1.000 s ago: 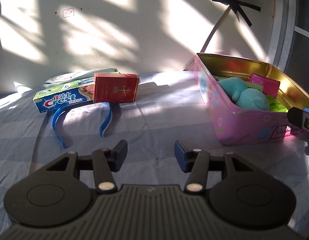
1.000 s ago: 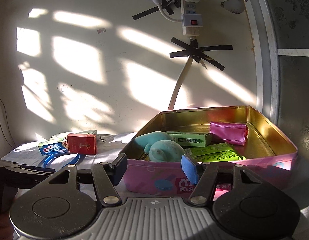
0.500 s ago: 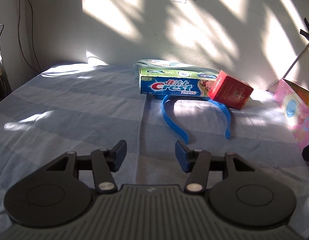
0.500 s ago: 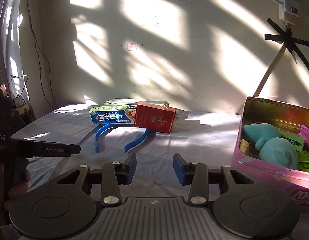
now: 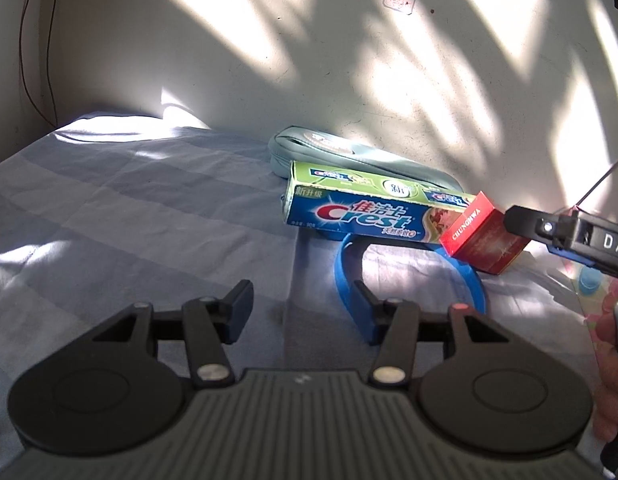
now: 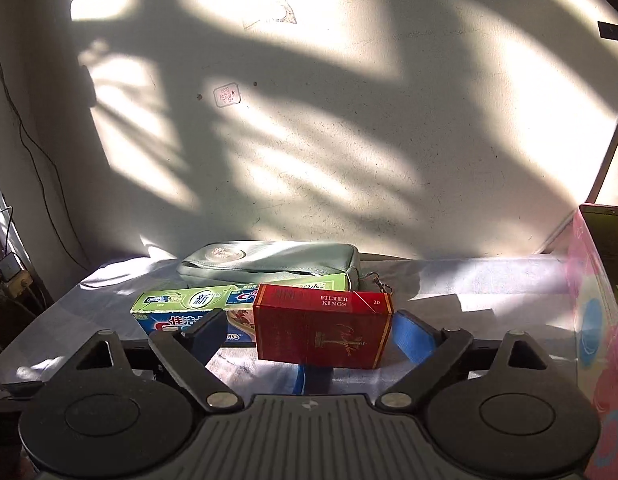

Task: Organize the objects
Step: 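Grasp the red cigarette box with the right gripper, then place the red box into the tin and open the right gripper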

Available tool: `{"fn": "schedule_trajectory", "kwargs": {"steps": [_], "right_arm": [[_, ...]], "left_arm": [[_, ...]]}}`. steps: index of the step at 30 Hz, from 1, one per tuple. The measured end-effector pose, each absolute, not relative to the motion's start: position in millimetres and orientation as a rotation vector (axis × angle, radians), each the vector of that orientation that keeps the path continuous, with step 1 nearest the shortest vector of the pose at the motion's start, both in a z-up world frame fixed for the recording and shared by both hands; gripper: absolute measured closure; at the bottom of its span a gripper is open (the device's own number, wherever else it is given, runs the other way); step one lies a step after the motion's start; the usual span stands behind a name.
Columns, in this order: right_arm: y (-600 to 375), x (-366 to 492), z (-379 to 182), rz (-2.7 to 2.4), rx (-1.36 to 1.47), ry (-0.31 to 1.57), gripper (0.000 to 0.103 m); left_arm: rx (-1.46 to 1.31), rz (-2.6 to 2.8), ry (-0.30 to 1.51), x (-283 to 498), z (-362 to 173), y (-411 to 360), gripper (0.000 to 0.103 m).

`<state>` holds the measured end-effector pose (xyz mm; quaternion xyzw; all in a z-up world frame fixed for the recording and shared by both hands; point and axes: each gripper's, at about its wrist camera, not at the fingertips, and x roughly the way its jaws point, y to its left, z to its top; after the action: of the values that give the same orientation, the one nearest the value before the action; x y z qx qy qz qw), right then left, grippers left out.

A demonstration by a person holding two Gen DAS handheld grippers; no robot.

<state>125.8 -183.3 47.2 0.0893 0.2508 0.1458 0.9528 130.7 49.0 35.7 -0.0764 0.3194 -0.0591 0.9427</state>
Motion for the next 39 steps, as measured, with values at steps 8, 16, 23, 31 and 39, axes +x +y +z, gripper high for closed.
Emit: {"fn": "schedule_trajectory", "kwargs": {"steps": [8,16,23,31,39], "right_arm": [[-170,162,31,0.308,0.122,0.58,0.024],[-171,105,17,0.388,0.073,0.671,0.064],[-190,16,31,0.54,0.104,0.668,0.079],[-226,-43,43,0.321,0.006,0.554,0.055],[-223,-62,33,0.316,-0.068,0.543,0.031]], "left_arm": [[-0.162,-0.163,0.602,127,35,52,0.048],[-0.176,-0.2,0.573,120,39,54,0.048],[-0.189,-0.391,0.568,99,52,34,0.048],[-0.117,-0.607,0.595,63,53,-8,0.047],[-0.073,-0.673,0.687,63,47,-52,0.046]]}}
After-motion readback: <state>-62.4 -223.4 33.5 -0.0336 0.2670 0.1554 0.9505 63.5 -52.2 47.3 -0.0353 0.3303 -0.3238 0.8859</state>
